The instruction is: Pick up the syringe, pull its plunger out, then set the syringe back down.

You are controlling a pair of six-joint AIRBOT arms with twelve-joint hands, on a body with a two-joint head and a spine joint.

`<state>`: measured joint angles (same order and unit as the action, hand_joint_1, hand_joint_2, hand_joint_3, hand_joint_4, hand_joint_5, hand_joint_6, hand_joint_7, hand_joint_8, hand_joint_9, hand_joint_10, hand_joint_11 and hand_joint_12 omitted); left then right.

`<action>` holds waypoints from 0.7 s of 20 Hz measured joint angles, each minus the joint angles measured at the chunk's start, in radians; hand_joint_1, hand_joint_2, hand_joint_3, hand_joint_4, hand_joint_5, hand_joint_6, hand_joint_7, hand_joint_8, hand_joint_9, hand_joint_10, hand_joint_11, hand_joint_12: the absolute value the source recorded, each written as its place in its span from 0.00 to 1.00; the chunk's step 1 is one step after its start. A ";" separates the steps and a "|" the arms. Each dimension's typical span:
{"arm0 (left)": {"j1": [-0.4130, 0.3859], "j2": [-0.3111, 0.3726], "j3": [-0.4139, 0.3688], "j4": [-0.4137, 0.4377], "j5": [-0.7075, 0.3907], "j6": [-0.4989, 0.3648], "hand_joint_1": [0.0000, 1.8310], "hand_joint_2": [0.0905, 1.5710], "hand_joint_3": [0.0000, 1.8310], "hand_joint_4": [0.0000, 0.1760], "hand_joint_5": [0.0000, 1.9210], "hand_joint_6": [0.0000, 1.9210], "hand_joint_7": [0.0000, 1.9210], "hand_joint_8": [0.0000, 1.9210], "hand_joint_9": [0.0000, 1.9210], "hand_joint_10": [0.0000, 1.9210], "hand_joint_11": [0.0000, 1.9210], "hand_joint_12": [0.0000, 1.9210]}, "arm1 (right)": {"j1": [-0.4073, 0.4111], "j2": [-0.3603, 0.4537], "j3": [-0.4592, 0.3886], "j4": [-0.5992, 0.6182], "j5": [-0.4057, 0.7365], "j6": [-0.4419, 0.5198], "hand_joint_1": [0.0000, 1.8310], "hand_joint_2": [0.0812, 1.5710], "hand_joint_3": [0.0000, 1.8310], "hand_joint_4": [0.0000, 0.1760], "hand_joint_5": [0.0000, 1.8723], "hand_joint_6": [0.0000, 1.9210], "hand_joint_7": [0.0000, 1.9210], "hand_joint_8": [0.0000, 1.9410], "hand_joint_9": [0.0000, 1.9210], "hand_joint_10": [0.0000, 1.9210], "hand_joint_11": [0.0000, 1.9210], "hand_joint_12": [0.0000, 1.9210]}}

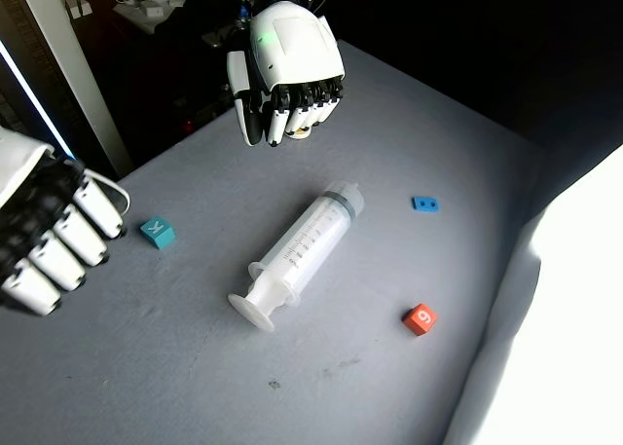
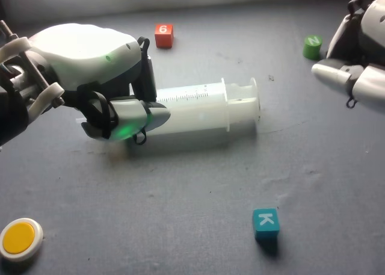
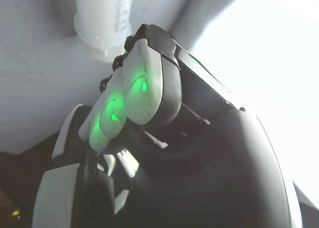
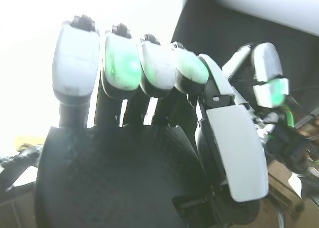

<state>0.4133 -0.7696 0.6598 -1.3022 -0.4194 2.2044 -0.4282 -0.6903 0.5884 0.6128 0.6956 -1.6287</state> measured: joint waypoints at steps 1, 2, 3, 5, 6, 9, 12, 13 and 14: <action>0.000 0.000 0.000 -0.001 -0.001 0.005 0.00 0.56 0.11 0.00 0.03 0.03 0.03 0.03 0.01 0.03 0.00 0.04 | 0.000 -0.002 0.000 0.001 -0.022 0.000 0.01 0.65 0.06 0.00 0.03 0.03 0.02 0.03 0.01 0.01 0.00 0.00; 0.000 0.000 0.000 0.000 -0.005 0.008 0.00 0.56 0.11 0.00 0.03 0.03 0.03 0.03 0.01 0.03 0.00 0.04 | 0.000 -0.006 0.000 0.009 -0.037 0.000 0.01 0.65 0.06 0.00 0.03 0.03 0.02 0.03 0.01 0.01 0.00 0.00; 0.000 0.000 0.000 0.006 -0.014 0.014 0.00 0.61 0.02 0.00 0.04 0.00 0.04 0.00 0.02 0.00 0.00 0.02 | 0.000 -0.010 -0.001 0.023 -0.050 -0.002 0.00 0.68 0.01 0.00 0.03 0.01 0.02 0.01 0.01 0.00 0.00 0.00; 0.000 0.000 0.002 0.010 -0.023 0.018 0.00 0.62 0.01 0.00 0.04 0.00 0.04 0.00 0.03 0.00 0.00 0.03 | 0.000 -0.012 -0.001 0.032 -0.063 -0.003 0.00 0.68 0.00 0.00 0.04 0.00 0.03 0.00 0.01 0.00 0.00 0.00; 0.000 0.000 0.002 0.017 -0.024 0.030 0.00 0.62 0.01 0.00 0.04 0.00 0.04 0.00 0.03 0.00 0.01 0.03 | 0.000 -0.012 -0.001 0.029 -0.061 -0.003 0.00 0.69 0.00 0.00 0.04 0.00 0.03 0.00 0.01 0.00 0.00 0.00; -0.001 0.000 0.002 0.022 -0.040 0.072 0.00 0.63 0.01 0.00 0.03 0.00 0.03 0.00 0.02 0.00 0.00 0.03 | 0.000 -0.012 -0.001 0.031 -0.052 -0.005 0.01 0.70 0.01 0.00 0.02 0.00 0.01 0.00 0.00 0.00 0.00 0.00; -0.008 0.000 0.000 0.013 -0.048 0.088 0.30 0.59 0.00 0.00 0.01 0.00 0.04 0.00 0.05 0.00 0.00 0.19 | -0.001 -0.012 -0.001 0.030 -0.049 -0.011 0.02 0.69 0.00 0.00 0.04 0.01 0.03 0.01 0.01 0.01 0.00 0.00; -0.015 -0.002 -0.001 0.018 -0.060 0.101 0.40 0.57 0.00 0.00 0.03 0.00 0.06 0.00 0.07 0.01 0.00 0.24 | -0.008 -0.013 -0.001 0.030 -0.038 -0.011 0.02 0.69 0.00 0.00 0.04 0.01 0.03 0.01 0.02 0.01 0.00 0.00; -0.018 -0.006 -0.001 0.017 -0.069 0.101 0.46 0.57 0.00 0.00 0.03 0.00 0.07 0.01 0.08 0.01 0.00 0.25 | -0.013 -0.013 -0.001 0.028 -0.034 -0.014 0.02 0.70 0.00 0.00 0.04 0.00 0.03 0.00 0.02 0.00 0.00 0.00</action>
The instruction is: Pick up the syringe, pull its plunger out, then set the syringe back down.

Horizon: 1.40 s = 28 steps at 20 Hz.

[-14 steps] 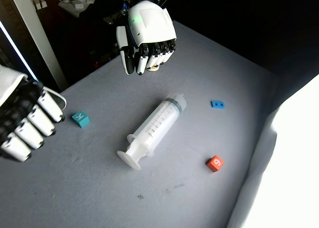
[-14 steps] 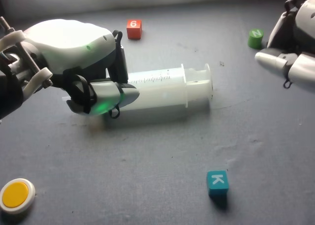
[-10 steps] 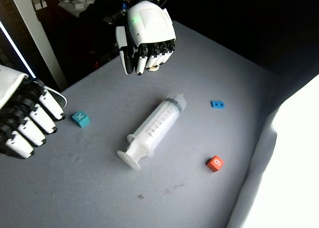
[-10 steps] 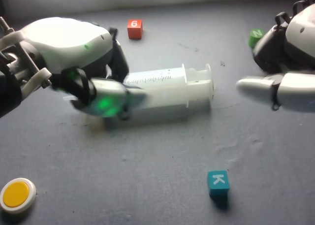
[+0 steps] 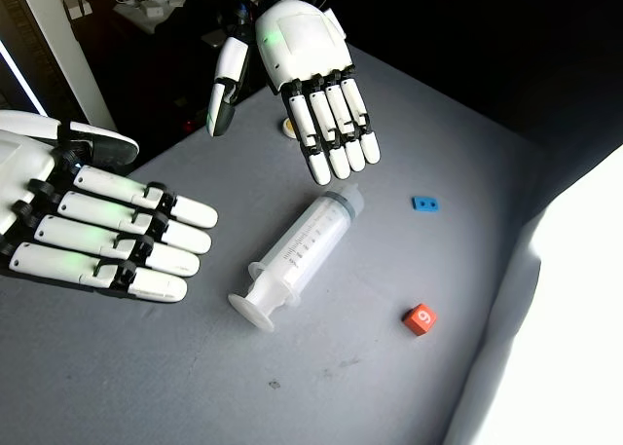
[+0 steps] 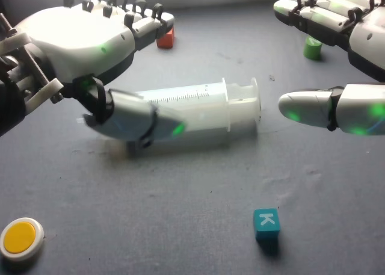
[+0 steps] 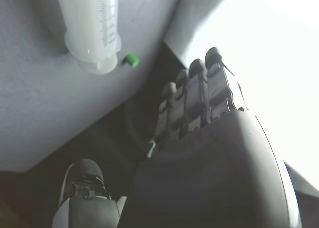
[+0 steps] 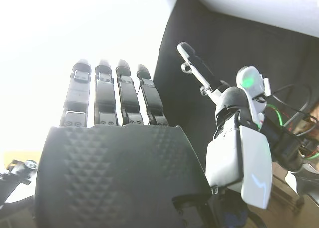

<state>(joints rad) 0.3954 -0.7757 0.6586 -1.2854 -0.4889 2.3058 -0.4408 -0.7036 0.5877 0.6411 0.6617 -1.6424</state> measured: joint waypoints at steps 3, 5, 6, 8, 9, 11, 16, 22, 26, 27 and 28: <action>-0.021 -0.031 0.013 -0.195 -0.039 0.135 0.60 0.55 0.00 0.00 0.04 0.00 0.07 0.00 0.08 0.00 0.00 0.26 | -0.003 0.000 0.000 0.014 0.002 -0.002 0.04 0.70 0.00 0.00 0.04 0.00 0.04 0.01 0.03 0.01 0.00 0.00; -0.038 -0.063 0.033 -0.289 -0.087 0.222 0.59 0.52 0.00 0.00 0.07 0.01 0.09 0.01 0.10 0.01 0.00 0.30 | -0.003 -0.003 0.002 0.027 0.003 -0.002 0.06 0.70 0.00 0.00 0.05 0.00 0.04 0.00 0.02 0.00 0.00 0.00; -0.038 -0.081 0.053 -0.304 -0.100 0.225 0.59 0.53 0.00 0.00 0.07 0.00 0.10 0.00 0.11 0.01 0.00 0.32 | -0.003 -0.003 0.005 0.033 0.002 0.000 0.06 0.70 0.00 0.00 0.04 0.00 0.03 0.00 0.02 0.00 0.00 0.00; -0.039 -0.122 0.086 -0.313 -0.121 0.227 0.60 0.53 0.00 0.00 0.10 0.01 0.12 0.01 0.13 0.01 0.00 0.36 | -0.003 -0.003 0.015 0.036 -0.006 0.020 0.04 0.70 0.00 0.00 0.04 0.00 0.04 0.00 0.02 0.00 0.00 0.00; -0.039 -0.145 0.103 -0.313 -0.125 0.224 0.58 0.55 0.01 0.00 0.11 0.01 0.13 0.01 0.14 0.01 0.00 0.37 | -0.003 -0.003 0.018 0.040 -0.010 0.034 0.06 0.70 0.00 0.00 0.06 0.01 0.05 0.01 0.04 0.01 0.02 0.01; -0.038 -0.200 0.137 -0.327 -0.129 0.216 0.55 0.55 0.00 0.00 0.13 0.01 0.15 0.01 0.16 0.01 0.00 0.40 | -0.003 -0.003 0.029 0.039 -0.026 0.089 0.05 0.69 0.00 0.00 0.07 0.01 0.06 0.01 0.04 0.01 0.02 0.01; -0.016 -0.277 0.210 -0.383 -0.143 0.214 0.56 0.56 0.00 0.00 0.12 0.00 0.15 0.00 0.16 0.00 0.00 0.40 | -0.014 -0.010 0.069 -0.040 -0.054 0.261 0.05 0.70 0.00 0.00 0.07 0.00 0.07 0.00 0.05 0.00 0.02 0.01; 0.046 -0.343 0.270 -0.341 -0.148 0.129 0.55 0.57 0.00 0.00 0.15 0.01 0.18 0.01 0.19 0.01 0.00 0.44 | -0.036 -0.016 0.094 -0.163 -0.038 0.394 0.06 0.70 0.00 0.00 0.08 0.00 0.07 0.00 0.05 0.00 0.02 0.02; 0.079 -0.369 0.315 -0.309 -0.140 0.092 0.56 0.57 0.00 0.00 0.15 0.00 0.18 0.00 0.19 0.00 0.00 0.47 | -0.056 -0.013 0.103 -0.149 -0.019 0.476 0.04 0.70 0.00 0.00 0.08 0.00 0.07 0.00 0.05 0.00 0.02 0.02; 0.087 -0.375 0.328 -0.299 -0.139 0.079 0.57 0.57 0.00 0.00 0.16 0.01 0.19 0.01 0.20 0.01 0.01 0.47 | -0.057 -0.013 0.103 -0.148 -0.017 0.484 0.04 0.70 0.00 0.00 0.08 0.00 0.07 0.00 0.05 0.00 0.02 0.02; 0.098 -0.385 0.341 -0.287 -0.138 0.065 0.57 0.57 0.00 0.00 0.17 0.01 0.20 0.01 0.21 0.01 0.01 0.47 | -0.062 -0.013 0.103 -0.150 -0.014 0.497 0.04 0.71 0.00 0.00 0.07 0.00 0.07 0.00 0.05 0.00 0.02 0.02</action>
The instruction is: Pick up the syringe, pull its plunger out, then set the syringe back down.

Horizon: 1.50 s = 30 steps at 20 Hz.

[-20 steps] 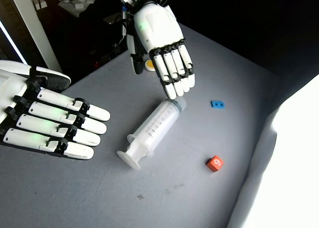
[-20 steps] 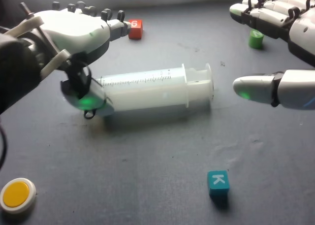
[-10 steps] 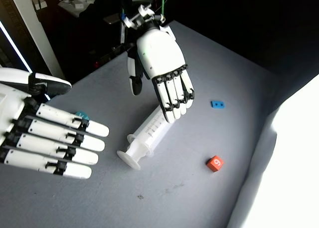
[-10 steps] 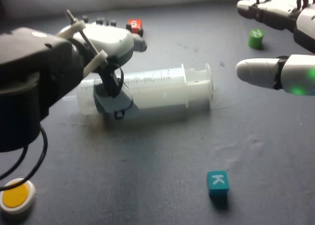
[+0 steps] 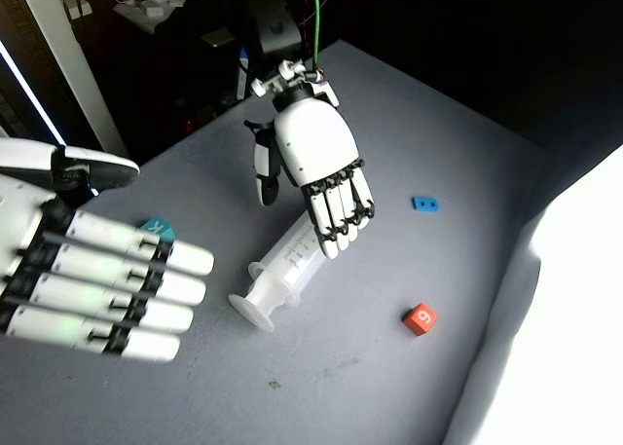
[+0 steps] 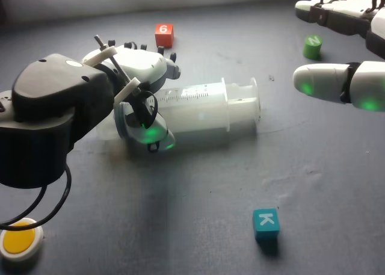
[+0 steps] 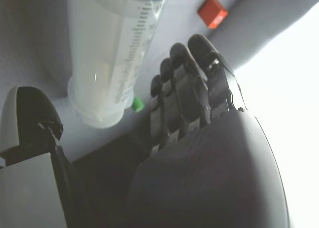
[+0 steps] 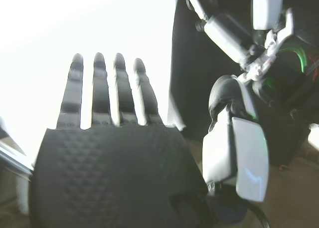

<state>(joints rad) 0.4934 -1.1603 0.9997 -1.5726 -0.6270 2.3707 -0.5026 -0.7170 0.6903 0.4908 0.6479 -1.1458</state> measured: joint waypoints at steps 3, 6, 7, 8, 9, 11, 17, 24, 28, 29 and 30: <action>0.016 -0.028 0.041 0.023 0.005 -0.032 0.58 0.59 0.01 0.00 0.16 0.00 0.20 0.01 0.21 0.01 0.00 0.47 | -0.014 0.000 -0.001 -0.008 0.010 0.020 0.06 0.70 0.00 0.00 0.08 0.00 0.07 0.00 0.06 0.00 0.02 0.03; 0.025 -0.059 0.090 0.045 0.009 -0.044 0.61 0.61 0.01 0.00 0.19 0.01 0.23 0.01 0.24 0.01 0.03 0.47 | -0.014 0.000 -0.001 -0.005 0.029 0.020 0.04 0.70 0.00 0.00 0.08 0.00 0.07 0.00 0.05 0.00 0.01 0.03; 0.032 -0.069 0.099 0.048 0.009 -0.052 0.61 0.62 0.01 0.00 0.20 0.01 0.24 0.01 0.25 0.01 0.03 0.47 | -0.014 0.000 -0.001 -0.004 0.031 0.020 0.05 0.70 0.00 0.00 0.08 0.00 0.08 0.00 0.06 0.00 0.02 0.03; 0.037 -0.077 0.107 0.041 0.010 -0.056 0.62 0.62 0.00 0.00 0.22 0.01 0.26 0.01 0.26 0.01 0.03 0.48 | -0.014 0.000 -0.001 -0.005 0.030 0.020 0.06 0.70 0.00 0.00 0.09 0.01 0.09 0.01 0.07 0.01 0.03 0.04; 0.045 -0.090 0.113 0.041 0.012 -0.060 0.62 0.63 0.00 0.00 0.22 0.01 0.27 0.01 0.27 0.01 0.04 0.48 | -0.014 0.000 -0.001 -0.006 0.028 0.020 0.06 0.70 0.00 0.00 0.09 0.00 0.08 0.00 0.06 0.00 0.02 0.04; 0.051 -0.099 0.123 0.045 0.014 -0.069 0.62 0.64 0.00 0.00 0.25 0.01 0.29 0.01 0.29 0.01 0.05 0.48 | -0.014 0.000 -0.001 -0.006 0.029 0.020 0.06 0.70 0.00 0.00 0.07 0.00 0.07 0.00 0.06 0.00 0.01 0.04; 0.084 -0.116 0.140 0.106 -0.001 -0.122 0.62 0.67 0.00 0.00 0.45 0.02 0.52 0.02 0.50 0.05 0.23 0.58 | -0.037 -0.002 -0.001 -0.005 0.036 0.021 0.06 0.69 0.00 0.00 0.11 0.00 0.11 0.00 0.09 0.00 0.00 0.14; 0.111 -0.139 0.149 0.113 -0.014 -0.134 0.66 0.71 0.00 0.00 0.46 0.55 0.50 0.60 0.45 0.45 0.29 0.69 | -0.037 -0.005 -0.001 -0.005 0.042 0.021 0.05 0.69 0.00 0.00 0.10 0.00 0.09 0.00 0.07 0.00 0.00 0.12; 0.111 -0.139 0.149 0.099 -0.014 -0.144 0.74 0.72 0.00 0.00 0.43 0.57 0.49 0.59 0.41 0.70 0.28 0.69 | -0.037 -0.005 -0.001 -0.005 0.042 0.023 0.03 0.71 0.00 0.00 0.08 0.00 0.08 0.00 0.06 0.00 0.00 0.08; 0.109 -0.138 0.148 0.098 -0.014 -0.144 0.67 0.72 0.00 0.00 0.44 0.57 0.49 0.60 0.41 0.54 0.28 0.69 | -0.037 -0.005 -0.001 -0.005 0.042 0.023 0.03 0.70 0.00 0.00 0.09 0.00 0.09 0.00 0.07 0.00 0.00 0.10; 0.108 -0.133 0.141 0.091 -0.011 -0.144 0.66 0.72 0.00 0.00 0.44 0.57 0.49 0.60 0.42 0.48 0.27 0.70 | -0.037 -0.005 -0.001 -0.005 0.042 0.024 0.02 0.70 0.00 0.00 0.10 0.00 0.10 0.00 0.08 0.00 0.00 0.14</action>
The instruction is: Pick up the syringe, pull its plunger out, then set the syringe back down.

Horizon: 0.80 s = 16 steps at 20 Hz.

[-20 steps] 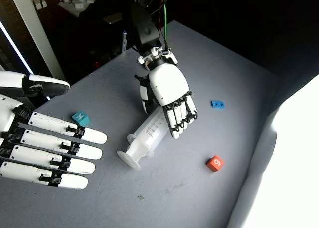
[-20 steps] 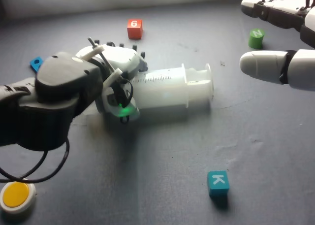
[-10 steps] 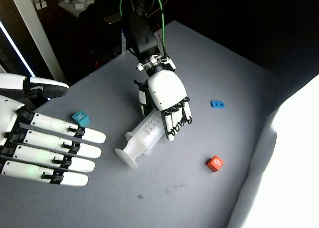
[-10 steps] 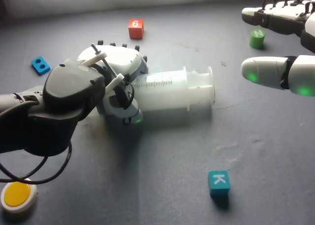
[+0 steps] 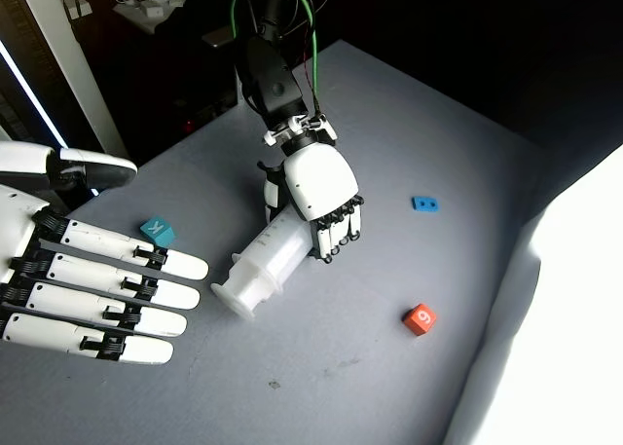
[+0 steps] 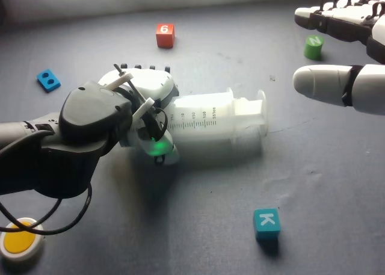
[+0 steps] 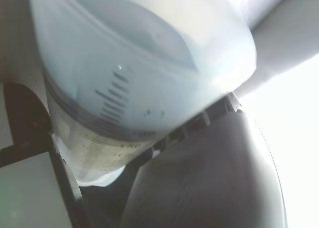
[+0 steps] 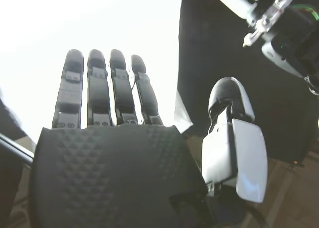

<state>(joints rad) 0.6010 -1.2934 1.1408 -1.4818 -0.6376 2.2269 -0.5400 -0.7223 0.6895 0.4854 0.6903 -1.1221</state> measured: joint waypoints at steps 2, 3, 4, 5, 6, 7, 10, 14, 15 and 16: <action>-0.015 0.011 -0.023 -0.039 0.008 0.029 0.65 0.72 0.00 0.00 0.44 0.60 0.48 0.60 0.43 0.46 0.28 0.70 | 0.005 0.000 0.000 0.003 0.000 0.001 0.02 0.69 0.00 0.00 0.10 0.00 0.10 0.00 0.08 0.00 0.00 0.12; -0.025 0.022 -0.035 -0.064 0.017 0.055 0.65 0.73 0.00 0.00 0.43 0.60 0.48 0.62 0.42 0.47 0.27 0.71 | 0.012 -0.003 0.000 -0.001 -0.002 0.002 0.02 0.69 0.00 0.00 0.10 0.00 0.09 0.00 0.07 0.00 0.00 0.10; -0.027 0.024 -0.039 -0.069 0.022 0.058 0.66 0.73 0.00 0.00 0.43 0.59 0.48 0.63 0.42 0.48 0.27 0.72 | 0.014 -0.004 0.000 -0.012 0.000 0.005 0.00 0.70 0.00 0.00 0.09 0.00 0.08 0.00 0.06 0.00 0.00 0.08; -0.037 0.030 -0.050 -0.092 0.024 0.063 0.66 0.73 0.00 0.00 0.42 0.60 0.48 0.62 0.41 0.47 0.26 0.70 | 0.014 -0.006 0.000 -0.051 0.002 0.010 0.00 0.69 0.00 0.00 0.09 0.00 0.09 0.00 0.07 0.00 0.00 0.11; -0.050 0.039 -0.061 -0.109 0.029 0.079 0.66 0.73 0.00 0.00 0.42 0.61 0.49 0.62 0.41 0.47 0.26 0.70 | 0.014 -0.011 0.000 -0.074 0.001 0.014 0.00 0.68 0.00 0.00 0.09 0.00 0.09 0.00 0.07 0.00 0.00 0.12; -0.064 0.044 -0.066 -0.119 0.033 0.094 0.66 0.73 0.00 0.00 0.43 0.59 0.49 0.61 0.42 0.46 0.27 0.69 | 0.014 -0.018 0.000 -0.084 0.000 0.019 0.04 0.69 0.00 0.00 0.10 0.00 0.10 0.00 0.07 0.00 0.00 0.12; -0.110 0.071 -0.088 -0.146 0.032 0.135 0.72 0.73 0.00 0.00 0.43 0.60 0.48 0.58 0.40 0.67 0.24 0.72 | 0.033 -0.047 0.016 -0.088 -0.016 0.049 0.12 0.67 0.00 0.00 0.08 0.00 0.09 0.00 0.06 0.00 0.00 0.10; -0.151 0.104 -0.120 -0.215 0.035 0.190 0.74 0.73 0.00 0.00 0.42 0.64 0.48 0.55 0.38 0.73 0.23 0.72 | 0.056 -0.094 0.051 -0.051 -0.002 0.052 0.43 0.53 0.00 0.00 0.04 0.00 0.06 0.00 0.06 0.00 0.00 0.15; -0.163 0.116 -0.129 -0.222 0.035 0.200 0.74 0.73 0.00 0.00 0.42 0.63 0.48 0.55 0.38 0.74 0.23 0.73 | 0.059 -0.106 0.056 -0.051 -0.002 0.053 0.55 0.48 0.00 0.00 0.05 0.00 0.07 0.00 0.07 0.00 0.00 0.18; -0.178 0.125 -0.135 -0.232 0.035 0.215 0.74 0.73 0.00 0.00 0.42 0.63 0.49 0.55 0.38 0.74 0.23 0.73 | 0.064 -0.119 0.063 -0.052 -0.005 0.052 0.61 0.48 0.00 0.00 0.06 0.00 0.08 0.00 0.08 0.00 0.00 0.23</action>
<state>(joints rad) 0.4232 -1.1687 1.0054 -1.7134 -0.6022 2.4420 -0.4759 -0.8413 0.7528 0.4332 0.6857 -1.0698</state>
